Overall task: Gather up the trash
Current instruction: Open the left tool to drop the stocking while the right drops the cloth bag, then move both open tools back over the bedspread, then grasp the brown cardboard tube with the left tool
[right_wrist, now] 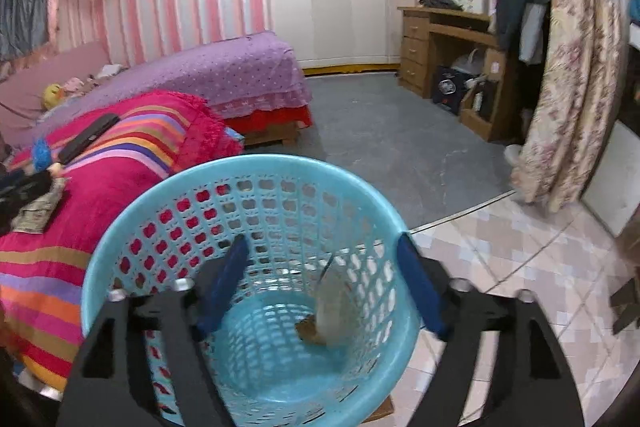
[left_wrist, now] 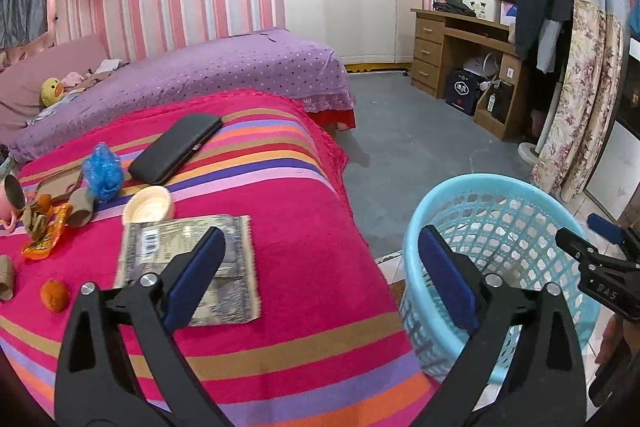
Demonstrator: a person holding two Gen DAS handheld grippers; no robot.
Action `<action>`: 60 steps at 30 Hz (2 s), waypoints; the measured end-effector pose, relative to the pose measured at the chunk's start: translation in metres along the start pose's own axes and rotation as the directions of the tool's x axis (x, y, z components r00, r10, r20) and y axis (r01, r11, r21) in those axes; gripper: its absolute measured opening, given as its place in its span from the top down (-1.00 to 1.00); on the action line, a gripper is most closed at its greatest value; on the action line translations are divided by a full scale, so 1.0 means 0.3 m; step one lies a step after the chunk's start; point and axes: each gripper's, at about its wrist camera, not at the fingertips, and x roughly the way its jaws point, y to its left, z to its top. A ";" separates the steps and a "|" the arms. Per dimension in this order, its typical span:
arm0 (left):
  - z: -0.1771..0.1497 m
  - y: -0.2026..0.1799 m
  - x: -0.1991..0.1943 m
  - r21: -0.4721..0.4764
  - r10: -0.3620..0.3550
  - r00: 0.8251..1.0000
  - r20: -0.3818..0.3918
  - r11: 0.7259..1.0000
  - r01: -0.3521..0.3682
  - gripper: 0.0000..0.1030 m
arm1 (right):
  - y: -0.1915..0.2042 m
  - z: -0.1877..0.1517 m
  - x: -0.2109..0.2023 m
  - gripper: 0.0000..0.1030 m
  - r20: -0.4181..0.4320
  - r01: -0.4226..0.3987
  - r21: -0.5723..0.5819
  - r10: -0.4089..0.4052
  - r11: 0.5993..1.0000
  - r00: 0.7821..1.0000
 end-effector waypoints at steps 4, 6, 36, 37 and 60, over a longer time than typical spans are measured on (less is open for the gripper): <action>-0.004 0.068 -0.046 0.009 0.004 1.000 0.001 1.000 -0.004 -0.88 | 0.047 0.026 -0.029 -0.87 0.025 0.027 0.020 -0.027 0.999 0.999; -0.003 0.121 -0.072 0.007 0.019 1.000 0.007 1.000 -0.019 -0.89 | 0.084 0.042 -0.047 -0.88 0.043 0.019 0.017 -0.020 1.000 0.999; -0.156 0.992 -0.190 -0.123 0.306 0.950 -0.066 0.942 -0.312 -0.89 | 0.797 0.066 -0.081 -0.90 0.064 -0.148 -0.143 0.158 0.979 0.985; -0.162 1.009 -0.186 -0.124 0.314 0.947 -0.069 0.939 -0.320 -0.89 | 0.806 0.066 -0.075 -0.90 0.061 -0.146 -0.144 0.156 0.979 0.986; -0.250 1.251 0.005 -0.218 0.318 0.900 -0.299 0.895 -0.389 -0.55 | 0.885 0.073 -0.022 -0.90 0.017 -0.142 -0.152 0.147 0.978 0.989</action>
